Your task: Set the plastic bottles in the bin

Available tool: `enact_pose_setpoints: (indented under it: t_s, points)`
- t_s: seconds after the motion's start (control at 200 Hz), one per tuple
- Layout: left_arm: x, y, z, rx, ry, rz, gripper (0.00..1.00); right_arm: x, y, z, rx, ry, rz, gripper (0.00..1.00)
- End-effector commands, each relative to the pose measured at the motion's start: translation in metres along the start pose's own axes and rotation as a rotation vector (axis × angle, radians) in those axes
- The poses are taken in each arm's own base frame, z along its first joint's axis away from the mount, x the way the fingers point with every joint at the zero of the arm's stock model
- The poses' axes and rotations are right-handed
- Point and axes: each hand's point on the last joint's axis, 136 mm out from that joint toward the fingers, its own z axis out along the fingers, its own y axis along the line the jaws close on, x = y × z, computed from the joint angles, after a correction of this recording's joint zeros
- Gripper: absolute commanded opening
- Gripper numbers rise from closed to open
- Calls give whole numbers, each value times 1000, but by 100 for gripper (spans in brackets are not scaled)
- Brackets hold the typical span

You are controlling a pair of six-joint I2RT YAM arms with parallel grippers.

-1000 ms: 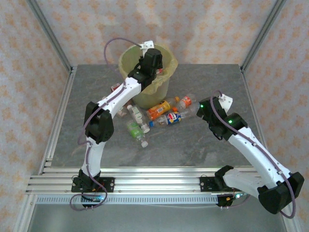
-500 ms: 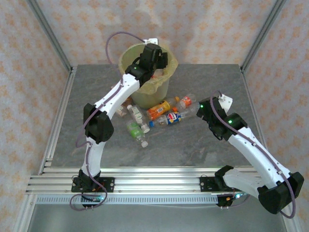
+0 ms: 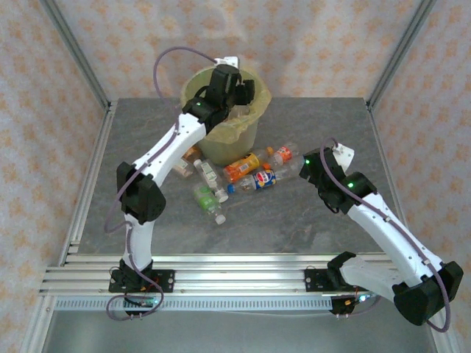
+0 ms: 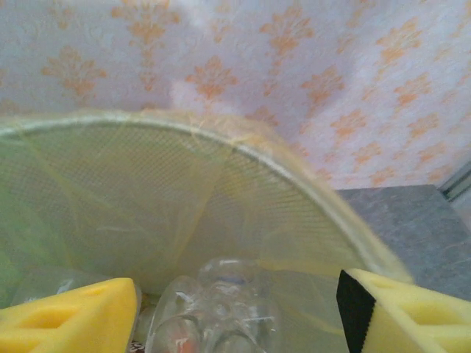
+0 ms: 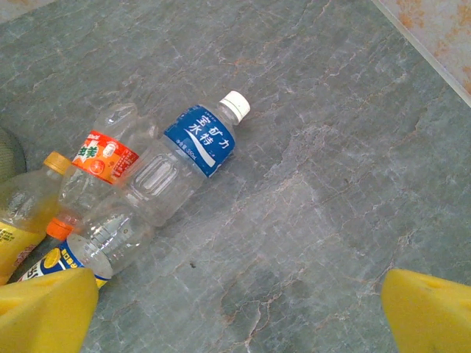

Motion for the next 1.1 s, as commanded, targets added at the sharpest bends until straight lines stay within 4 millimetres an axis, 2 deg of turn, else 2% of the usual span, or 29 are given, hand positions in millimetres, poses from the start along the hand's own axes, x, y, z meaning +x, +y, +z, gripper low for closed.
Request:
enact_pose_setpoints:
  t_s: [0.0,0.12,0.225,0.335,0.455,0.721,0.871,1.096]
  points:
    - [-30,-13,-28,93,-44,-8,71,0,-2,3,13,-5,9,99]
    - [-34,-8,-23,53,-42,-6,66,2,1,4,7,6,13,99]
    - [-41,13,-15,-45,-46,-57,56,3,0,3,8,13,14,99]
    - [-37,37,-1,-130,-14,-128,48,3,-4,1,15,13,12,99]
    - [-27,44,16,-146,32,-154,44,3,-6,-1,19,8,15,99]
    - [6,44,38,-139,124,-129,38,3,-9,-1,27,4,18,99]
    - [24,39,42,-101,194,-121,33,1,-10,-1,32,-2,23,99]
    - [42,20,40,8,284,-121,31,0,-8,-1,27,-6,33,99]
